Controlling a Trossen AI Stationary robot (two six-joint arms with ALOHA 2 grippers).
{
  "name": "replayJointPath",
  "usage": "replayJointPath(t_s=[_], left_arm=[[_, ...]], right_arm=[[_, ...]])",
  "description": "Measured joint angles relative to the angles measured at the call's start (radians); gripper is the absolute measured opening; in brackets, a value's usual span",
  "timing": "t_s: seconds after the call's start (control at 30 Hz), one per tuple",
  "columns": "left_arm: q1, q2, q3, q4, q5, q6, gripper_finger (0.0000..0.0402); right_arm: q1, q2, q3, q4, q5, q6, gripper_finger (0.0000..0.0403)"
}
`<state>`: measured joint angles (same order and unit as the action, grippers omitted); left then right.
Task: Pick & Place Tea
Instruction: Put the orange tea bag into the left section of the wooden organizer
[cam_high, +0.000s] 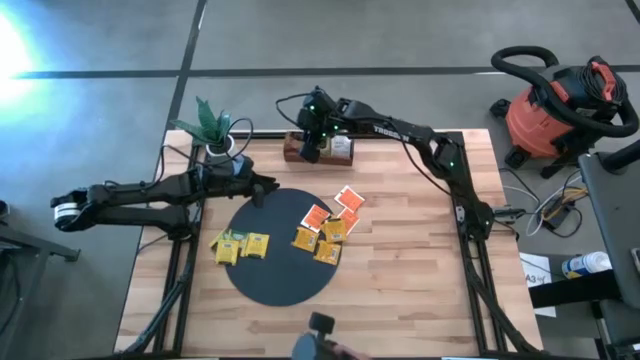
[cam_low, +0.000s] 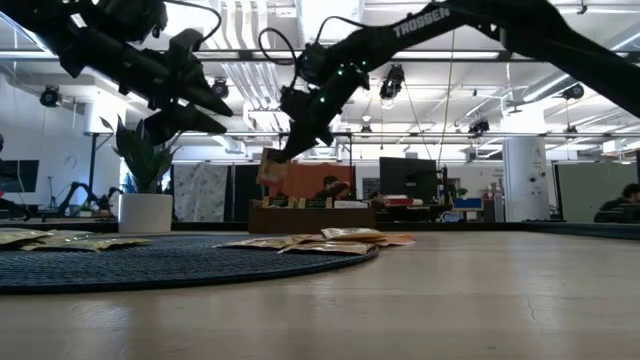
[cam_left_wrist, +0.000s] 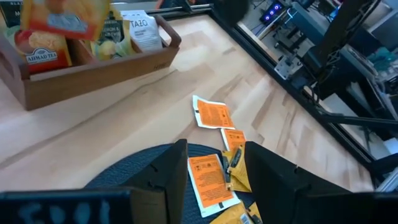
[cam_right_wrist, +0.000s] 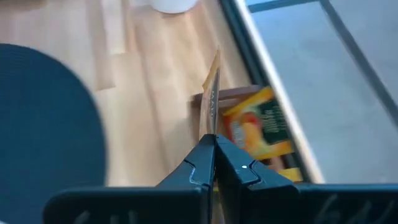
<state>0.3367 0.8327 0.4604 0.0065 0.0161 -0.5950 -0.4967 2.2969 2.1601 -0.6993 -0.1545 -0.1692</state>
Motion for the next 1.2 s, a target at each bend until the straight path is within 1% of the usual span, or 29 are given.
replayJointPath(t_s=[0.17,0.37,0.67,0.93,1.2], left_arm=[[0.000,-0.001,-0.005,0.000,-0.001,-0.014,0.0154],[0.000,-0.001,-0.007,0.000,-0.019,-0.027,0.0154],[0.000,-0.001,-0.007,0.000,-0.041,-0.062,0.0154],[0.000,-0.001,-0.007,0.000,-0.062,-0.062,0.0154],[0.000,-0.001,-0.007,0.000,-0.068,-0.061,0.0154]], right_arm=[[-0.032,0.042,0.035,0.002,-0.007,-0.058,0.0008],[-0.038,0.077,0.040,0.003,-0.040,-0.152,0.0008],[-0.045,0.116,0.040,0.033,0.016,-0.276,0.0008],[-0.054,0.147,0.040,0.027,0.017,-0.280,0.0008],[-0.054,0.148,0.040,0.067,0.028,-0.280,0.0014]])
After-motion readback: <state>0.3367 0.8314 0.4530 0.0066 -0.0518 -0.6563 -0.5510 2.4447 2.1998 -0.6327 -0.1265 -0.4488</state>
